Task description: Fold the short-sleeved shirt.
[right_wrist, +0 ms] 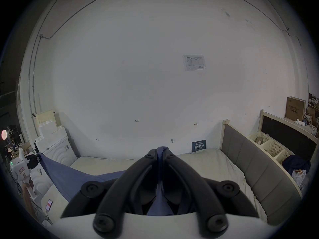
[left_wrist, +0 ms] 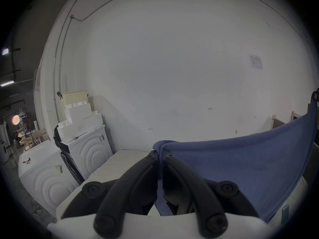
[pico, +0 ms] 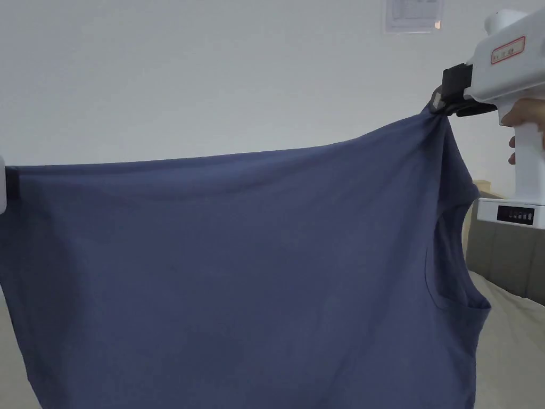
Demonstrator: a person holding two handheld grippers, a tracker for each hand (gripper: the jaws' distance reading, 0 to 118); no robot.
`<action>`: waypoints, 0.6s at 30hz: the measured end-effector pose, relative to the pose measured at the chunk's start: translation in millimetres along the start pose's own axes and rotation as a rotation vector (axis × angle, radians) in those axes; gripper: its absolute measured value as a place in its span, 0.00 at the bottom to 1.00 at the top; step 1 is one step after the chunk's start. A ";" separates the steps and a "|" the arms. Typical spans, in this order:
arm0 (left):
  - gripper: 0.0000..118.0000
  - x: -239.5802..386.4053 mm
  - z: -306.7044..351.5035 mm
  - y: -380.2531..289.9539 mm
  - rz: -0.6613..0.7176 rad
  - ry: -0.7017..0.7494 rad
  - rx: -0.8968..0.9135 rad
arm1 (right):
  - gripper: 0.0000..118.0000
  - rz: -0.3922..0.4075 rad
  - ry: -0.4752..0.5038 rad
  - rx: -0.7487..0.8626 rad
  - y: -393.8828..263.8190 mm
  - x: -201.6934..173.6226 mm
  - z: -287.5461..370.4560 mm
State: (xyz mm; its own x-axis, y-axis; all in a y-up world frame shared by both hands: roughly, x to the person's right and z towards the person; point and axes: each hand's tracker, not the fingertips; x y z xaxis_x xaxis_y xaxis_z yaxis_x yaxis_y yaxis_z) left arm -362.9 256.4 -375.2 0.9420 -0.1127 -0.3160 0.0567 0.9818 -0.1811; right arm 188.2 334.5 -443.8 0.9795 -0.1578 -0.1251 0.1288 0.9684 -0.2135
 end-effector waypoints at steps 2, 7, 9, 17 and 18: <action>0.03 3.0 -18.0 2.2 0.009 -0.001 -0.008 | 0.08 -0.001 -0.009 0.005 1.3 -1.8 -16.7; 0.03 13.5 -59.0 1.6 -0.011 0.008 -0.013 | 0.08 0.006 -0.013 -0.007 6.8 -2.8 -57.1; 0.03 14.3 -71.4 0.4 0.015 -0.001 -0.025 | 0.08 0.002 -0.015 -0.008 4.9 -4.6 -69.3; 0.03 21.6 -114.9 -26.6 0.038 -0.007 -0.063 | 0.08 0.026 -0.016 -0.039 -12.5 -6.3 -116.9; 0.03 22.6 -117.0 -31.7 0.046 -0.007 -0.069 | 0.08 0.022 -0.017 -0.041 -17.2 -5.2 -121.3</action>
State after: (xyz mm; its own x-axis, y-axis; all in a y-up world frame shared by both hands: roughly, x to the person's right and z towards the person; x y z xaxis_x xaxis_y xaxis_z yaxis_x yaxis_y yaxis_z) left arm -382.2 205.0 -485.5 0.9455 -0.0667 -0.3188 -0.0090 0.9731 -0.2301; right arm 162.1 295.2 -557.0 0.9846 -0.1326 -0.1141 0.1006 0.9629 -0.2503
